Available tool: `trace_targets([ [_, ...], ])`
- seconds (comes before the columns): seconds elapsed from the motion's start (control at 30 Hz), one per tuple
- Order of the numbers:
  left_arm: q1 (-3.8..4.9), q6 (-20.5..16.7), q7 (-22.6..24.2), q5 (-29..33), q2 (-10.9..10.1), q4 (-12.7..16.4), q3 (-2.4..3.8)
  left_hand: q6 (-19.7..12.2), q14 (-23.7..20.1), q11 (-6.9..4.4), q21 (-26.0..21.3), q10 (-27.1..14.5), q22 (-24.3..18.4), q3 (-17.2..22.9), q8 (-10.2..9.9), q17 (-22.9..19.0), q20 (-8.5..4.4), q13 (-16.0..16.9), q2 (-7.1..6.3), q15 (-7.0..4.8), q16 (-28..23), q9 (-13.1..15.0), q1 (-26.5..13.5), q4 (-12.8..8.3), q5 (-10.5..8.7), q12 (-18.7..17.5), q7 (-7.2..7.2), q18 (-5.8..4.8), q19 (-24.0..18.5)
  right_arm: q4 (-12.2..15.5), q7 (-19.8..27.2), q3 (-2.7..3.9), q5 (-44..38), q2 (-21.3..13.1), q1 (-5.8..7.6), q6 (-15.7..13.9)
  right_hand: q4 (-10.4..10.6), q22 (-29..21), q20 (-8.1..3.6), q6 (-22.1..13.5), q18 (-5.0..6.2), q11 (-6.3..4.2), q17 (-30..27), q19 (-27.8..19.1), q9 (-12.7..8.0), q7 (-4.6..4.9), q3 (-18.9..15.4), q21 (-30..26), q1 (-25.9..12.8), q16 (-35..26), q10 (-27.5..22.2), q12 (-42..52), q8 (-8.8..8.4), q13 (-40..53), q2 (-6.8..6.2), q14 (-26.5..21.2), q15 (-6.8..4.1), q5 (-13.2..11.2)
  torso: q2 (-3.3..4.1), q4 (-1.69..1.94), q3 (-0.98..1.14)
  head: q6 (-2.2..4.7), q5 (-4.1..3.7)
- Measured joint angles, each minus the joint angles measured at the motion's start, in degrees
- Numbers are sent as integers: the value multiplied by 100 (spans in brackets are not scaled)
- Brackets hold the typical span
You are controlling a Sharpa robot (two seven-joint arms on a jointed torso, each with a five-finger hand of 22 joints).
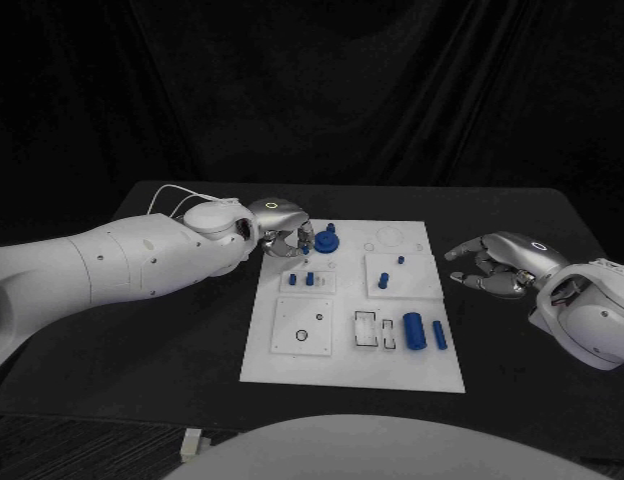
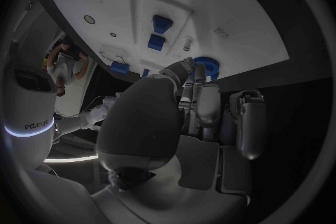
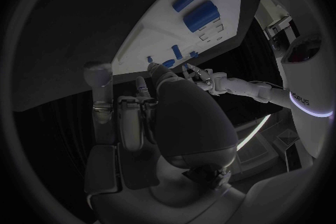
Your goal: Assemble the parts on the task board
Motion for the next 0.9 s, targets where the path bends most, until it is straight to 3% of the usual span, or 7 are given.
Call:
trace_targets([
  [0.9,-101,149,-58,7,50,-18,0,-22,-42,19,-44,-19,0,-1,-4,-68,0,-32,-1,41,-47,1,1,0,-11,-43,20,0,0,-2,0,0,1,9,-6,3,-16,-2,0,0,1,0,0,0,-5,0,15,0,0,0,0,0,0,0,0,0,0,0,-3,0,0,0,-24],
])
